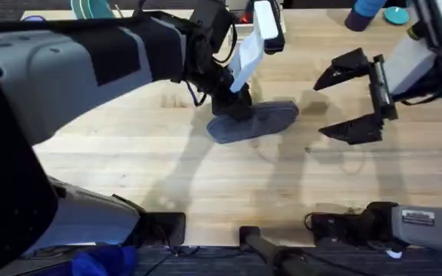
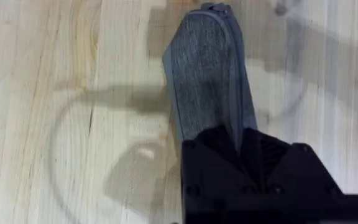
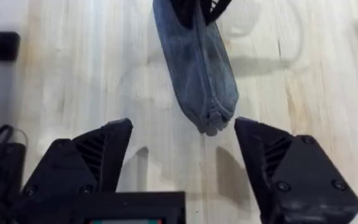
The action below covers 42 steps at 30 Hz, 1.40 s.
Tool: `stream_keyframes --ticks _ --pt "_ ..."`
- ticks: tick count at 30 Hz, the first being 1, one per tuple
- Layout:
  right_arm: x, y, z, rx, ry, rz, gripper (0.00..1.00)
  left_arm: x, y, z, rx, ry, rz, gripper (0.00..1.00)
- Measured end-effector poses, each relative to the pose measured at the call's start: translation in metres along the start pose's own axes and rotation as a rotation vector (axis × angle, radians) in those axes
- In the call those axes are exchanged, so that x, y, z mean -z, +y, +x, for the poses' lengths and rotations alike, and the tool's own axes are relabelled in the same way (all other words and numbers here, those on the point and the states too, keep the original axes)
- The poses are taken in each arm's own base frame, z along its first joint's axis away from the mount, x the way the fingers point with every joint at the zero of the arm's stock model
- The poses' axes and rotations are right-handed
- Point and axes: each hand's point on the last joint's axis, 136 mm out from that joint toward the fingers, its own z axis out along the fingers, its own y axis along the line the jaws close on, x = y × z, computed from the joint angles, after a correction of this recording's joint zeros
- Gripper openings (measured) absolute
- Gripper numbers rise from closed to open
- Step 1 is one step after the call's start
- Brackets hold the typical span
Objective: Unzip the bag, pick up the pens from the table one at a time and place them inside, then zip the bag closed.
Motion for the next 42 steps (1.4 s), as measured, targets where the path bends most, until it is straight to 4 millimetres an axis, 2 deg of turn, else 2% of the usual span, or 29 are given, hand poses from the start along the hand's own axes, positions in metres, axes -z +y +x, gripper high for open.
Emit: stream_keyframes --ticks 7,16,26,28,30,37,42 --pt "-0.017 -0.016 0.021 0.043 -0.009 -0.026 0.996 0.0 0.0 0.0 -0.001 0.0 0.0 0.044" --pt "-0.03 -0.024 0.031 0.049 -0.045 -0.046 0.996 0.0 0.0 0.0 -0.001 0.0 0.0 0.044" --pt "-0.055 -0.026 0.031 0.089 -0.06 -0.101 0.995 0.0 0.0 0.0 0.0 0.0 0.0 0.044" --pt "-0.058 -0.027 0.028 0.112 -0.059 -0.102 0.946 0.0 0.0 0.0 0.0 0.0 0.0 0.044" --pt "-0.06 -0.026 0.026 0.122 -0.058 -0.109 0.924 0.0 0.0 0.0 0.0 0.0 0.001 0.044" --pt "-0.062 -0.025 0.03 0.128 -0.029 -0.123 0.97 0.0 -0.002 0.001 0.005 0.004 0.007 0.044" --pt "-0.062 -0.024 0.031 0.13 -0.02 -0.125 0.904 0.0 -0.002 0.001 0.005 0.004 0.006 0.044"
